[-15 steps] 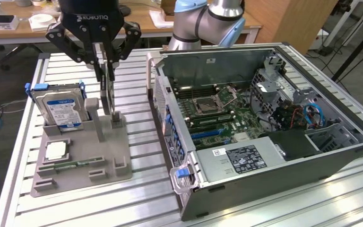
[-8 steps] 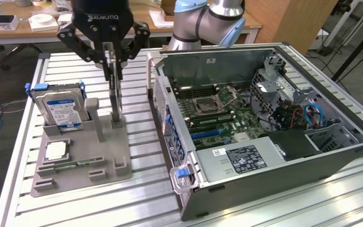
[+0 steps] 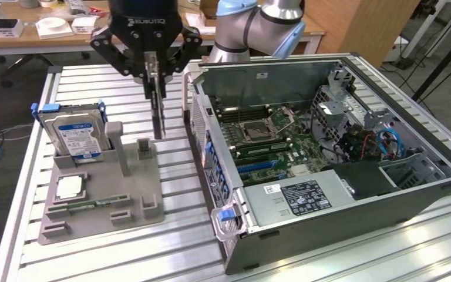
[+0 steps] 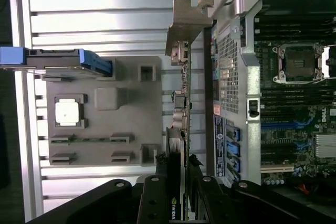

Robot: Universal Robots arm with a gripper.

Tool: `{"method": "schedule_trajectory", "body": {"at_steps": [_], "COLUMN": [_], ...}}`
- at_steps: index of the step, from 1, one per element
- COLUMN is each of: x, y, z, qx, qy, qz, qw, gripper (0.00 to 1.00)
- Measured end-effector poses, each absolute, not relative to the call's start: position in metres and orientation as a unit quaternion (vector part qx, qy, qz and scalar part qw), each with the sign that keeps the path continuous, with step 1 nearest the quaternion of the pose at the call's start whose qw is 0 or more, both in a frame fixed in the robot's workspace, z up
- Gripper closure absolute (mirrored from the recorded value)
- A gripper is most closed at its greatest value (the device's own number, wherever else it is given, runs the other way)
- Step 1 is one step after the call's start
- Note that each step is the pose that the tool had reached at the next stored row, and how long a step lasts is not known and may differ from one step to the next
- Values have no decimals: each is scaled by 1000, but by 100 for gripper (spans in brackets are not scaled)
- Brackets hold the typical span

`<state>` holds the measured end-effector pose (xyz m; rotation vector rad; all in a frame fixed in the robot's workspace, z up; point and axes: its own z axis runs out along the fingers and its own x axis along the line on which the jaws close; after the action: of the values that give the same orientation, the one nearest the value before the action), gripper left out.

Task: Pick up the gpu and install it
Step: 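Pick up the gpu and move the gpu toward the slot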

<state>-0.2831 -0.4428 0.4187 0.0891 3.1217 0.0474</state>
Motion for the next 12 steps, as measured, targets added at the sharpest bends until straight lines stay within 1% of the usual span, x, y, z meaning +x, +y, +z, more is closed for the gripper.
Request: {"method": "schedule_trajectory", "body": {"at_steps": [12], "x": [-251], "y": [-443], "z": [419], "qx": [29], "qy": [999], "qz": [15], "qw": [9], "gripper": [74]}}
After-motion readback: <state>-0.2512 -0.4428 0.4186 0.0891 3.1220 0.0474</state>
